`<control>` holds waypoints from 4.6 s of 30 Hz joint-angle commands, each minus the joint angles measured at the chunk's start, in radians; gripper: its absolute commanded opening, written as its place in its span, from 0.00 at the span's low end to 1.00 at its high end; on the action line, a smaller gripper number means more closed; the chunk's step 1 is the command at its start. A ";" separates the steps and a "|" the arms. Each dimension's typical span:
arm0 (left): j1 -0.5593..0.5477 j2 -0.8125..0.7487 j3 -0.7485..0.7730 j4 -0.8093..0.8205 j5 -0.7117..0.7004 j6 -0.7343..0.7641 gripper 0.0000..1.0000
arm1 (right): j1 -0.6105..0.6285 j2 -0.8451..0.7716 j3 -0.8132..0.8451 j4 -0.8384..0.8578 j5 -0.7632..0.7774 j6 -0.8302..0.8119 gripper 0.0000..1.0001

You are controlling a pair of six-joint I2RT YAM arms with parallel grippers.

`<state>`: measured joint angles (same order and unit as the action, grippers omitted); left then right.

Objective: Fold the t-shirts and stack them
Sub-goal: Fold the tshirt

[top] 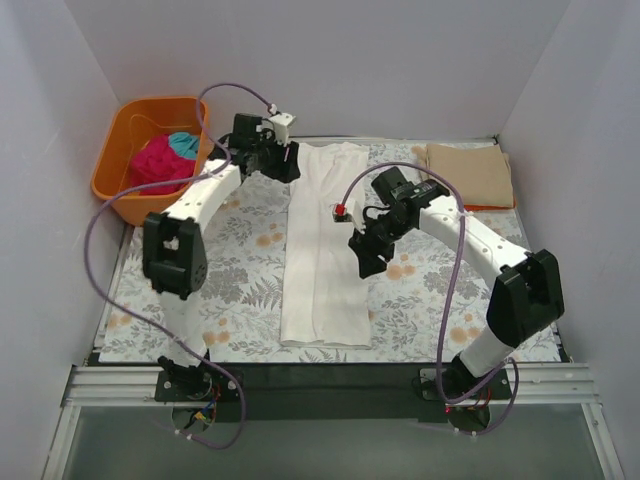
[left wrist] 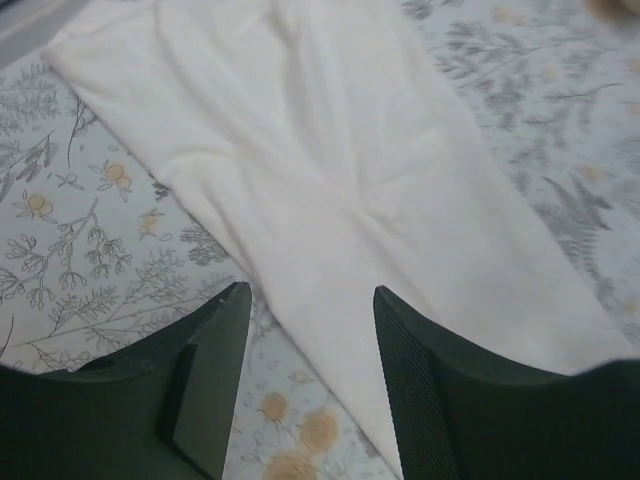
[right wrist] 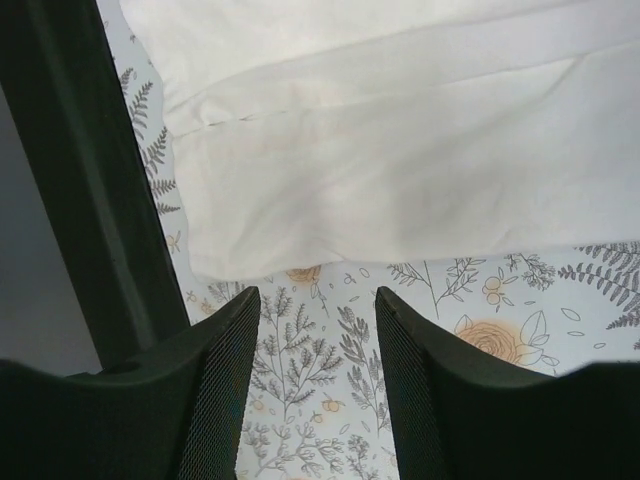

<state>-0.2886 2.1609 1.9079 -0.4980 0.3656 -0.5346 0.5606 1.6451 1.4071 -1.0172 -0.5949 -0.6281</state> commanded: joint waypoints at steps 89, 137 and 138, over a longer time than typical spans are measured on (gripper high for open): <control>-0.216 -0.889 -1.212 0.381 0.214 0.883 0.00 | 0.233 -0.240 -0.470 0.627 0.497 -0.387 0.01; -0.009 -0.599 -0.880 0.420 0.341 0.601 0.30 | -0.054 0.154 0.156 0.385 0.313 -0.177 0.26; -0.014 -0.596 -0.891 0.418 0.329 0.552 0.29 | -0.056 0.163 0.158 0.369 0.294 -0.133 0.23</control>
<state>-0.2829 1.5974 1.0496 0.0368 0.6441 0.1555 0.5102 1.7950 1.5475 -0.5259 -0.2127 -0.9150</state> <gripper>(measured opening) 0.299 0.255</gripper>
